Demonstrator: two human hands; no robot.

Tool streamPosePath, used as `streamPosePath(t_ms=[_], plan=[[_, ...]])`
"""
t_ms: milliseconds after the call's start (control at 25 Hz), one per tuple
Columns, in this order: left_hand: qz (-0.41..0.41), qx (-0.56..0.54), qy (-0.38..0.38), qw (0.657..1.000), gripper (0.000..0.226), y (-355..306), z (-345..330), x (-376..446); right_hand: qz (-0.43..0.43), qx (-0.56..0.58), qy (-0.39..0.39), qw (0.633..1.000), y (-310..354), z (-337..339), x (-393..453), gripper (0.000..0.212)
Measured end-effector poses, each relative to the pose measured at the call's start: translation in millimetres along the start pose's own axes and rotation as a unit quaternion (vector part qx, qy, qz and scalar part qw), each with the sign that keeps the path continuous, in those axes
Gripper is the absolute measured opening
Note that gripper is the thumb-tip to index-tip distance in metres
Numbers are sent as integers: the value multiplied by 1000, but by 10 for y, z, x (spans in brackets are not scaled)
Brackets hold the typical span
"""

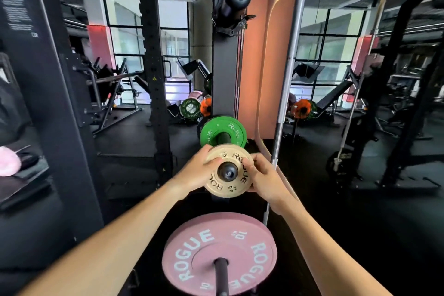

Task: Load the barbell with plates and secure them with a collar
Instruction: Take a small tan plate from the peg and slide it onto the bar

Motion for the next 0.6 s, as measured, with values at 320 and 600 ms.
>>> streamPosePath(t_ms=[320,600], plan=[[-23,-44,-30,998,8,-194,672,-571,88,46,-8,995,581,-591,-352,16],[-7,-31,-121,992,15,287,2328,-1487,120,94,55,987,1044,-2401,-741,12]])
Point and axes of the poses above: each hand's wrist, its own x-axis towards the middle knuckle, its own z-axis out of the back of the hand, y = z × x, the point moved 9 cm from there along x, towards the middle knuckle, and after that the axes turned 10 degrees about x, right-handed, at the moved point
